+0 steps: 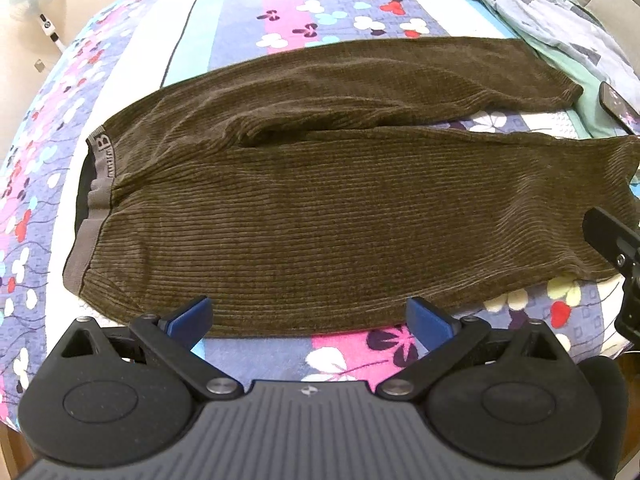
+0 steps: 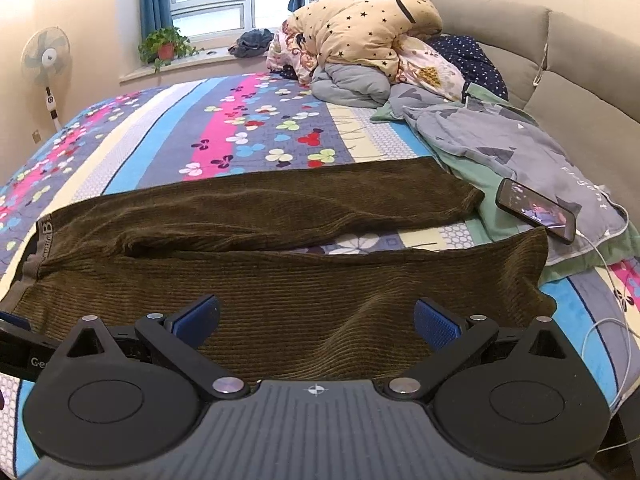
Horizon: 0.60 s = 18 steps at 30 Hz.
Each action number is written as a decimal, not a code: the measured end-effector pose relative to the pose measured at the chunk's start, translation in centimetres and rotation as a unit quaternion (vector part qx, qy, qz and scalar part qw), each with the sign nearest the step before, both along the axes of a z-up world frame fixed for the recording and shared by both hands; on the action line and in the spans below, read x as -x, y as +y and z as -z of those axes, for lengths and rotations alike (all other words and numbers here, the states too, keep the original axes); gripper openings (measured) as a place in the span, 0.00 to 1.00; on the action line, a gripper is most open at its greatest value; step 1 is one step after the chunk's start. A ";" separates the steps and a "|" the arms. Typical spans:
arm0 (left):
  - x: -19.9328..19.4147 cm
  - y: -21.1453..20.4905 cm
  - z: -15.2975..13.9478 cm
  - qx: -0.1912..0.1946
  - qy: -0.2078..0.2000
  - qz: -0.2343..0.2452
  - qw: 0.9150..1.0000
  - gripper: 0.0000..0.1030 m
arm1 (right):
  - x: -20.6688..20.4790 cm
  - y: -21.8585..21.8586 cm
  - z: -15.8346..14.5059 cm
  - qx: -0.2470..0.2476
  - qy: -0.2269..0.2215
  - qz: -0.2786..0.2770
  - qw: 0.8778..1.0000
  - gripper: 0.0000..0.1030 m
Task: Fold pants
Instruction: 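Move both grippers toward the brown corduroy pants on the bed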
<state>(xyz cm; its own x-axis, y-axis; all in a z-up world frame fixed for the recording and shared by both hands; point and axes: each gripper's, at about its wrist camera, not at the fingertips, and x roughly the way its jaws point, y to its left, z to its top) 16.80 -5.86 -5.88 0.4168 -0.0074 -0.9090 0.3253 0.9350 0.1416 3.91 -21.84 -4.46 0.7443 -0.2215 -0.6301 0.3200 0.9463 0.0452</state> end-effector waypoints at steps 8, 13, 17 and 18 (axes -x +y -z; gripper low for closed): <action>2.2 1.1 -2.0 0.001 -0.021 -0.004 1.000 1.00 | 2.0 0.6 -1.7 0.001 -0.026 -0.004 1.000 1.00; 2.8 1.9 -2.2 0.003 -0.023 -0.009 1.000 1.00 | 2.7 1.2 -2.0 -0.001 -0.028 -0.006 1.000 1.00; 2.5 2.3 -1.6 0.003 -0.017 -0.017 1.000 1.00 | 2.5 1.2 -1.6 -0.007 -0.022 -0.006 1.000 1.00; 2.3 2.5 -1.3 0.002 -0.015 -0.019 1.000 1.00 | 2.4 1.2 -1.4 -0.009 -0.019 -0.006 1.000 1.00</action>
